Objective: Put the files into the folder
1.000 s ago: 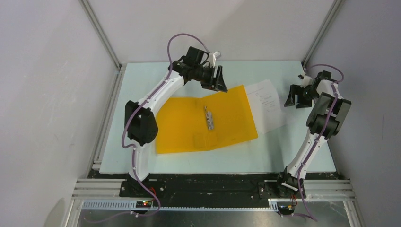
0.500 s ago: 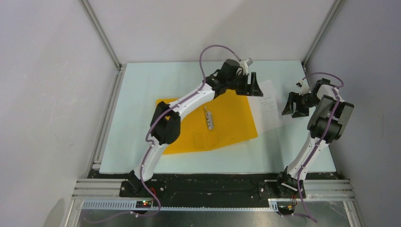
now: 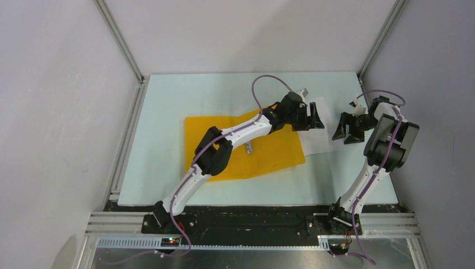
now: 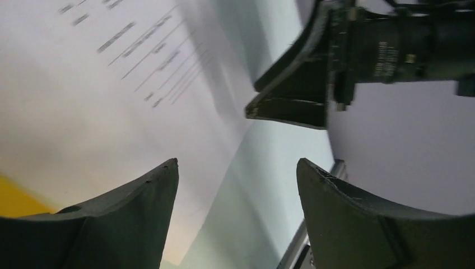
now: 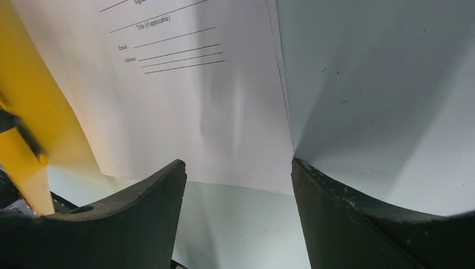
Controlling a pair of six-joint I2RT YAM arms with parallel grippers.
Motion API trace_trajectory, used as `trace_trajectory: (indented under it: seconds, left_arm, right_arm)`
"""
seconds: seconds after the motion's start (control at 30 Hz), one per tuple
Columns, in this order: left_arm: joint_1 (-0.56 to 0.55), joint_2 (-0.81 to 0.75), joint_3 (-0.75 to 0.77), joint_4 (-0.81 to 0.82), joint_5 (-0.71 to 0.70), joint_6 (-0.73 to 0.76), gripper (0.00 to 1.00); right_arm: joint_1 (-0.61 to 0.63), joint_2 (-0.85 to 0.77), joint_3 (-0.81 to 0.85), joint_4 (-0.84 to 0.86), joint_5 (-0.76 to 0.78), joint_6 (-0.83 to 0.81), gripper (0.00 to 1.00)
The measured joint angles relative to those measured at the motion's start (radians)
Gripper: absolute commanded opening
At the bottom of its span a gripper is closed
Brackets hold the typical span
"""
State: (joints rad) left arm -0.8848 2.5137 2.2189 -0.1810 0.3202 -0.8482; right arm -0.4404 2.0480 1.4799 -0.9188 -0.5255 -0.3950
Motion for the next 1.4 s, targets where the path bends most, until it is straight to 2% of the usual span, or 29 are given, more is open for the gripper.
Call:
trace_trajectory:
  seconds: [0.23, 0.4, 0.8, 1.13, 1.4]
  left_arm:
    - [-0.005, 0.0, -0.082, -0.138, -0.168, -0.016, 0.83]
    - [0.02, -0.039, -0.144, -0.198, -0.22, -0.025, 0.83]
    - [0.048, -0.123, -0.276, -0.217, -0.196, -0.025, 0.82]
    - [0.126, -0.309, -0.56, -0.216, -0.183, 0.032, 0.81]
    - [0.206, -0.446, -0.755, -0.221, -0.231, 0.094, 0.81]
  right_arm:
    - [-0.005, -0.003, -0.006, 0.01, 0.005, 0.035, 0.74]
    - [-0.011, -0.004, -0.01, 0.016, -0.003, 0.063, 0.74]
    - [-0.011, -0.004, -0.012, 0.022, -0.005, 0.097, 0.74]
    - [-0.016, -0.004, -0.012, 0.022, -0.001, 0.103, 0.74]
    - [-0.016, -0.004, -0.013, 0.023, 0.001, 0.106, 0.74]
